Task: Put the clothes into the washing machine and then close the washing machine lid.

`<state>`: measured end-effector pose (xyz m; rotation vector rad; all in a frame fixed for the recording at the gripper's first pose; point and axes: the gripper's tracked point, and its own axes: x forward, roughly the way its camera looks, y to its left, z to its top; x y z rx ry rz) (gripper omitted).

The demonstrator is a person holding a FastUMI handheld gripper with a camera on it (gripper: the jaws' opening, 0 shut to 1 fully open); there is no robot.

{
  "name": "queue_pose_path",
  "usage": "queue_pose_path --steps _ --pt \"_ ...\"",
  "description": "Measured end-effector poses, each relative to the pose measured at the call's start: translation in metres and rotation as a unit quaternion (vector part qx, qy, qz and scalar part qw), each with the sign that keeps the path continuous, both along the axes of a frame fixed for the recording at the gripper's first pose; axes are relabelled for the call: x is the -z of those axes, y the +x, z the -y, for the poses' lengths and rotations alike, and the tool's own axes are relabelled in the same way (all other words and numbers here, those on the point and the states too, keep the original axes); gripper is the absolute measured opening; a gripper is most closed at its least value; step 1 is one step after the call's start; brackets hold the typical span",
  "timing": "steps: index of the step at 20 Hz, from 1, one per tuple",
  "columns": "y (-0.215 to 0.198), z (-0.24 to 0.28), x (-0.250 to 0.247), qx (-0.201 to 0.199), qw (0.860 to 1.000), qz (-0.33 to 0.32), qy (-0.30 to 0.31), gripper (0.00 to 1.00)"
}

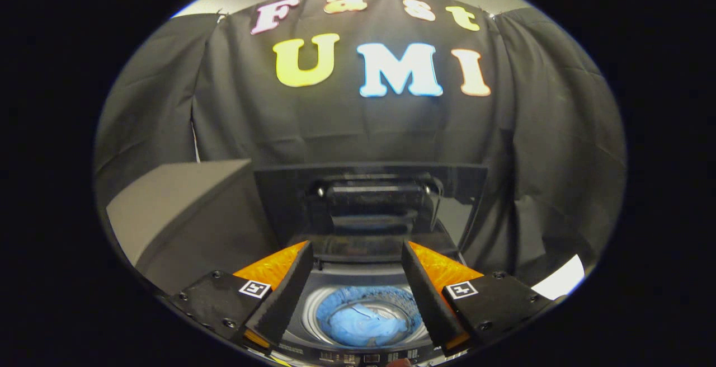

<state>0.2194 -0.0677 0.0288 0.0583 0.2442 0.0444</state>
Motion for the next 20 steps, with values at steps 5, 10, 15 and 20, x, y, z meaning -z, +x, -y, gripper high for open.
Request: queue_pose_path --steps 5,10,15,20 --pt "0.027 -0.005 -0.053 -0.007 0.998 0.066 0.004 0.98" --pt "0.066 -0.003 -0.076 -0.007 0.996 0.086 -0.01 0.97" --pt "0.111 0.009 -0.089 0.013 0.995 0.096 -0.013 0.98" --pt "0.152 0.012 -0.075 0.023 0.997 0.075 0.009 0.98"
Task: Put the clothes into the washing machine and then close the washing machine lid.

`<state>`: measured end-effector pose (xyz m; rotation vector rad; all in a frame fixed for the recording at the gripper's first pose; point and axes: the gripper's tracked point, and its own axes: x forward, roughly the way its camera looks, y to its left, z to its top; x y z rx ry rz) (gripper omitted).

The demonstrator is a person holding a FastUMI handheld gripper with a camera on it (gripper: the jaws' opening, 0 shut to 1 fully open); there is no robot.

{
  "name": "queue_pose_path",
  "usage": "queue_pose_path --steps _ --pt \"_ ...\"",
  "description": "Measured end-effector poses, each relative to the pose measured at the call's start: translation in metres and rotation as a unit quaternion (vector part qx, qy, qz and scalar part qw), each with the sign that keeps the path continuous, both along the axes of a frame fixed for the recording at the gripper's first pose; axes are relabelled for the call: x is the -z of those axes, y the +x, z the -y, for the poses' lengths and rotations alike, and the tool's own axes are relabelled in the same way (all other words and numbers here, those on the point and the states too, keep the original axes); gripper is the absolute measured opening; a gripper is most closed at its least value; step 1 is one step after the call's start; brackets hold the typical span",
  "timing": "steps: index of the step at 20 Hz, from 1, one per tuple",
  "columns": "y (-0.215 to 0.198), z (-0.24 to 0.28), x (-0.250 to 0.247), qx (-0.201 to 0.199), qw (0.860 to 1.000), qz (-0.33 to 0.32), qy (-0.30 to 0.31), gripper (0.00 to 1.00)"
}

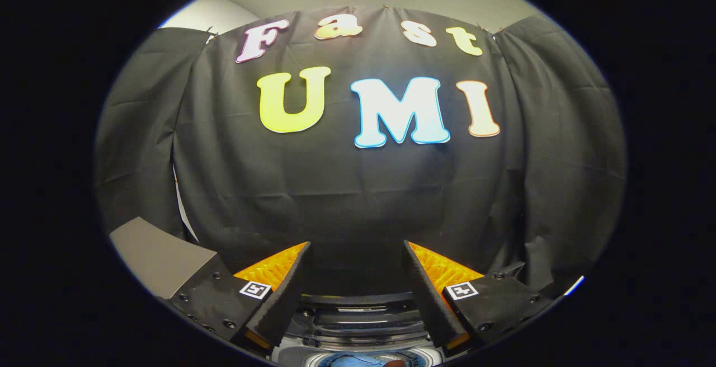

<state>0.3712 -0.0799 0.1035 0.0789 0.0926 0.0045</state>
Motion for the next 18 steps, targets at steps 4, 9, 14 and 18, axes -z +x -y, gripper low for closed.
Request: queue_pose_path --steps 4,9,14,18 --pt "0.011 0.004 0.01 0.006 1.0 -0.008 -0.024 0.98" --pt "0.015 0.009 0.03 0.007 0.999 -0.028 -0.031 0.98" --pt "0.004 0.009 0.035 -0.004 1.0 -0.02 -0.013 0.98" --pt "-0.011 0.01 0.036 -0.009 1.0 -0.008 -0.009 0.98"
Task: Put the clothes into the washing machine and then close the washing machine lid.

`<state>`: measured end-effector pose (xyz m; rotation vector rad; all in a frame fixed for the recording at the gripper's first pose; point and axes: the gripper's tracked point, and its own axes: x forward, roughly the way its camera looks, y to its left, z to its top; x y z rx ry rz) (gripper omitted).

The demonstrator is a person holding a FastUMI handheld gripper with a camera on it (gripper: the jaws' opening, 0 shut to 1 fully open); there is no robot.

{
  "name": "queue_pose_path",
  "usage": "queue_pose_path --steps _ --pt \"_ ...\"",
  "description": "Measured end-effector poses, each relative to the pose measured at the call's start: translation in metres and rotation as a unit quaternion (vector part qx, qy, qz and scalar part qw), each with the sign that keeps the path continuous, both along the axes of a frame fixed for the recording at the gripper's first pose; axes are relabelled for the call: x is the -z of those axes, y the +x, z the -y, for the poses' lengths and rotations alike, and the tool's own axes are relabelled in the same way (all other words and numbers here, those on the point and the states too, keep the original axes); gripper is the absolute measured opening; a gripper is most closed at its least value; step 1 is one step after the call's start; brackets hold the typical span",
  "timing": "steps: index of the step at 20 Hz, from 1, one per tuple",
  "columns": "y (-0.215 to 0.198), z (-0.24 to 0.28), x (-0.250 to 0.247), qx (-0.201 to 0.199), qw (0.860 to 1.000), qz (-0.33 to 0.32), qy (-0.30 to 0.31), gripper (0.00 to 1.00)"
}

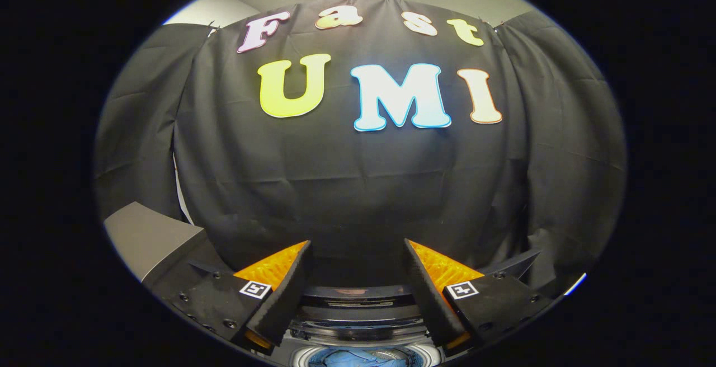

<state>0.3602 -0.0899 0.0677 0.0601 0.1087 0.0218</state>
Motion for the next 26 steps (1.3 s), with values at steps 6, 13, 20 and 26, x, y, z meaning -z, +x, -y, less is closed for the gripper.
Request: queue_pose_path --steps 6,13,20,26 --pt "-0.024 0.0 0.002 -0.004 1.0 0.011 -0.004 0.98" --pt "-0.053 0.0 0.008 -0.005 1.0 0.023 -0.007 0.98" --pt "-0.078 0.0 0.016 -0.004 1.0 0.022 -0.007 0.98" --pt "-0.096 -0.001 0.025 -0.013 1.0 0.012 -0.007 0.98"
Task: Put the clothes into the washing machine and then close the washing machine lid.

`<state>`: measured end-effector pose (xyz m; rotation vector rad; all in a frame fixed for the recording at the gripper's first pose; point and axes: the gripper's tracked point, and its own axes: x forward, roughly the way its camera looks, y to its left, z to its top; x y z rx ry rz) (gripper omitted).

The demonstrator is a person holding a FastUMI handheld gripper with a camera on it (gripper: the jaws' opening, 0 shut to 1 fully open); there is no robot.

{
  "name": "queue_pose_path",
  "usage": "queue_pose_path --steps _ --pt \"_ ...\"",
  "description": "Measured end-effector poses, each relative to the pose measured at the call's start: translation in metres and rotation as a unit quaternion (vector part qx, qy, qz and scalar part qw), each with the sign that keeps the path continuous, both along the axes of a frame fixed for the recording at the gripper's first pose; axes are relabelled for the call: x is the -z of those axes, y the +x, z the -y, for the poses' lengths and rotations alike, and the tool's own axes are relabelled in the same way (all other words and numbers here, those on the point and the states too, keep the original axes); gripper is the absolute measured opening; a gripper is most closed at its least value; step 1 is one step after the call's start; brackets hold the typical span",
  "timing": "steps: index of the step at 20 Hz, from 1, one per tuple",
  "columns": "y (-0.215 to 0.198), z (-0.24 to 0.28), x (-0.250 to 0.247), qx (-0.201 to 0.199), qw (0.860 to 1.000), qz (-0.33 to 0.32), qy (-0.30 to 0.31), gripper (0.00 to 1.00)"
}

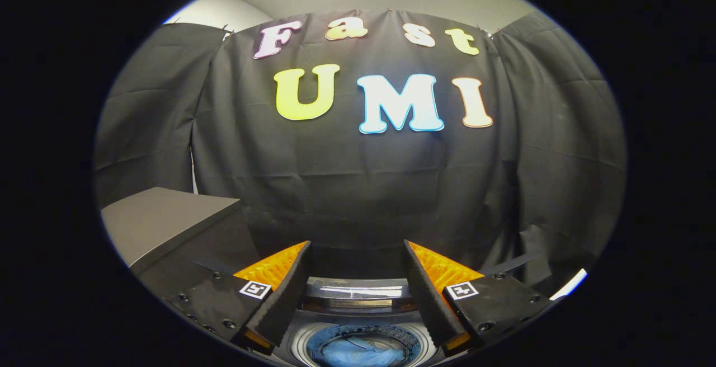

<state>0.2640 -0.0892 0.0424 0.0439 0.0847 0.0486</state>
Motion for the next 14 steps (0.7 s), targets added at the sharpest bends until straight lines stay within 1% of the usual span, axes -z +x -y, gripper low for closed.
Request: queue_pose_path --steps 8,12,14 --pt "-0.033 0.003 0.017 -0.008 1.0 -0.014 0.001 0.98" --pt "-0.052 0.003 0.03 -0.013 1.0 -0.02 -0.015 0.98" --pt "-0.06 0.003 0.034 -0.013 1.0 -0.021 -0.013 0.98"
